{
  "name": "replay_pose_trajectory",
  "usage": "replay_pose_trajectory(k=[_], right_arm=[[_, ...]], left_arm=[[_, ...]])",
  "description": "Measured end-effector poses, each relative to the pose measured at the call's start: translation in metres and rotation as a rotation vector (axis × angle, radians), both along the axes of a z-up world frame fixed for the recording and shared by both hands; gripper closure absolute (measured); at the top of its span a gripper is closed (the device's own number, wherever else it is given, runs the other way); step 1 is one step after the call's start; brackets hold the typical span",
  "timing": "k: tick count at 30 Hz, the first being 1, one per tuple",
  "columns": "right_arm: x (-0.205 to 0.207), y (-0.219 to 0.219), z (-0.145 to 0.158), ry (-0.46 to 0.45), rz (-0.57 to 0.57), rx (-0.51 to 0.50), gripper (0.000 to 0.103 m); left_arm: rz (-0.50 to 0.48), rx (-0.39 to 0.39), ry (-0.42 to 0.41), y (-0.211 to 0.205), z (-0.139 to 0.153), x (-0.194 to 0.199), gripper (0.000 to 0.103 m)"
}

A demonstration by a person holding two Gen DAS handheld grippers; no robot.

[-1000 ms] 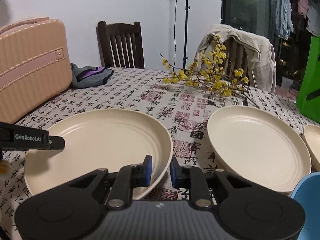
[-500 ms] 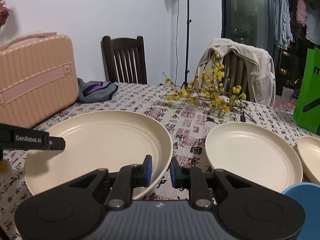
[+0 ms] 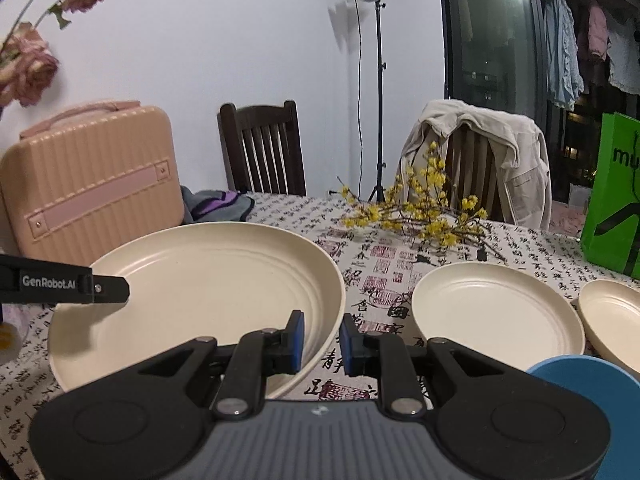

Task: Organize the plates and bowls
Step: 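Lift the cream plate off the table with both grippers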

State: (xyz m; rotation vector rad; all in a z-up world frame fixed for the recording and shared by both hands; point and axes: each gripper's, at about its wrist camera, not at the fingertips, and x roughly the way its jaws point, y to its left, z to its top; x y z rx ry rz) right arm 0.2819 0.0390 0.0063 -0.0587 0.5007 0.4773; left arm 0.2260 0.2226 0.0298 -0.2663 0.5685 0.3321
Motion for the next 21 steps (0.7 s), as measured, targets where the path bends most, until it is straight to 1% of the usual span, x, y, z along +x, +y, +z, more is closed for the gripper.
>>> replay_pose_trajectory(k=[15, 21], right_arm=[[-0.049, -0.030, 0.033, -0.062, -0.009, 0.031, 0.085], [-0.067, -0.039, 0.041, -0.082, -0.014, 0.039, 0.085]], left_arm=[[-0.024, 0.029, -0.074, -0.027, 0.034, -0.049, 0.075], [-0.029, 0.040, -0.097, -0.037, 0.044, -0.069, 0.075]])
